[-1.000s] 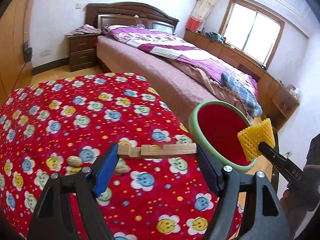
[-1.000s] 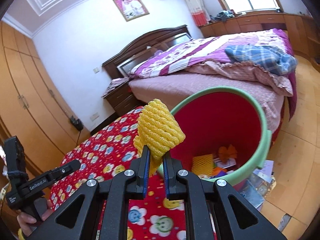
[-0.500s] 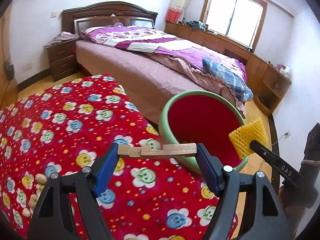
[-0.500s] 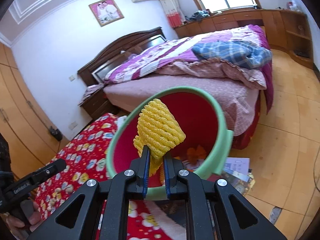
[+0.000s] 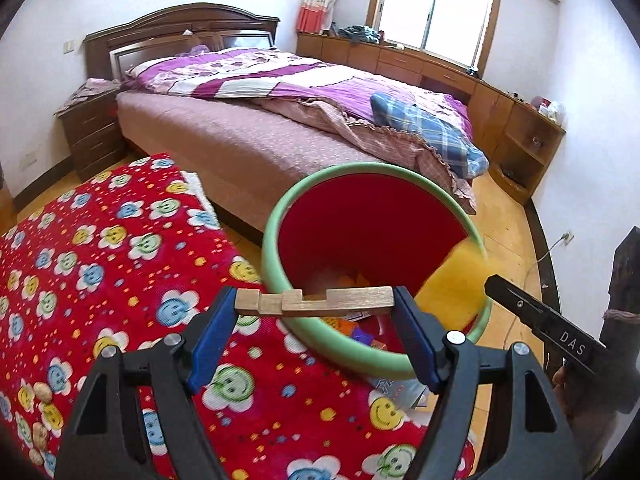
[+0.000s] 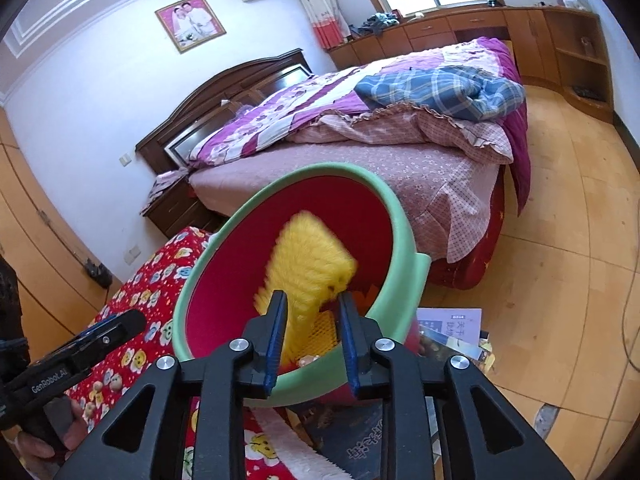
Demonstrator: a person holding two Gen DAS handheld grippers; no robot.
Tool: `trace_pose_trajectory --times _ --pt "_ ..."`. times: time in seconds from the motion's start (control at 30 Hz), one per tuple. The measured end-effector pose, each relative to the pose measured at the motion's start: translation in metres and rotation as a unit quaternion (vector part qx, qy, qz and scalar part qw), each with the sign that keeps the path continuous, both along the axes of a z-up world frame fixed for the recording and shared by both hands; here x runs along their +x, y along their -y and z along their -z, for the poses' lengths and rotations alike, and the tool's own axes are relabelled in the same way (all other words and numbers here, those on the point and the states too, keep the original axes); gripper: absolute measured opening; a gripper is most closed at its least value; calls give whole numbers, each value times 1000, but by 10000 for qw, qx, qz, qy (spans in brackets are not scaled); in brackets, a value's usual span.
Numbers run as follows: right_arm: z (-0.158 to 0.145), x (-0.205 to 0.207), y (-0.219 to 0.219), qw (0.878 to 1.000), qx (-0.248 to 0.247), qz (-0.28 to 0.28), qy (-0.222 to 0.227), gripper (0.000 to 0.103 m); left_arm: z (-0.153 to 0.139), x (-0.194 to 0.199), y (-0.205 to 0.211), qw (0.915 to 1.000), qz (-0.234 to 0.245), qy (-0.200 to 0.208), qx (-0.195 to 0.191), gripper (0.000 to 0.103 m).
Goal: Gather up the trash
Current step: 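Open the right tool to drop the yellow mesh into the bin, then open the left tool to drop the wooden stick into the bin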
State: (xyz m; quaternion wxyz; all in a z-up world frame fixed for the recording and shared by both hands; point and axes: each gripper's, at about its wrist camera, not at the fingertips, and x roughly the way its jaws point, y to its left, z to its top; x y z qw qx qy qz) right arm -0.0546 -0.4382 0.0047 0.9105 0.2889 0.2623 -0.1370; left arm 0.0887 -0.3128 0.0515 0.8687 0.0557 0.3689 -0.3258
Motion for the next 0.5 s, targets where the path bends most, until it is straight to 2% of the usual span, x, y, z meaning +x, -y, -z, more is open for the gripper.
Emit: trace_pose_trajectory --times 0.17,0.33,0.47,0.5 --pt "-2 -6 4 9999 -23 71 106 36 5 2 14 9999 135 2 3 77" --pt "-2 -9 9 9998 22 146 140 37 14 6 30 9996 268 -108 60 77" --pt "0 -10 10 9998 47 167 134 37 24 12 36 9983 363 -445 14 77" --pt "0 -10 11 9998 47 163 128 37 24 11 37 9988 331 -360 20 77"
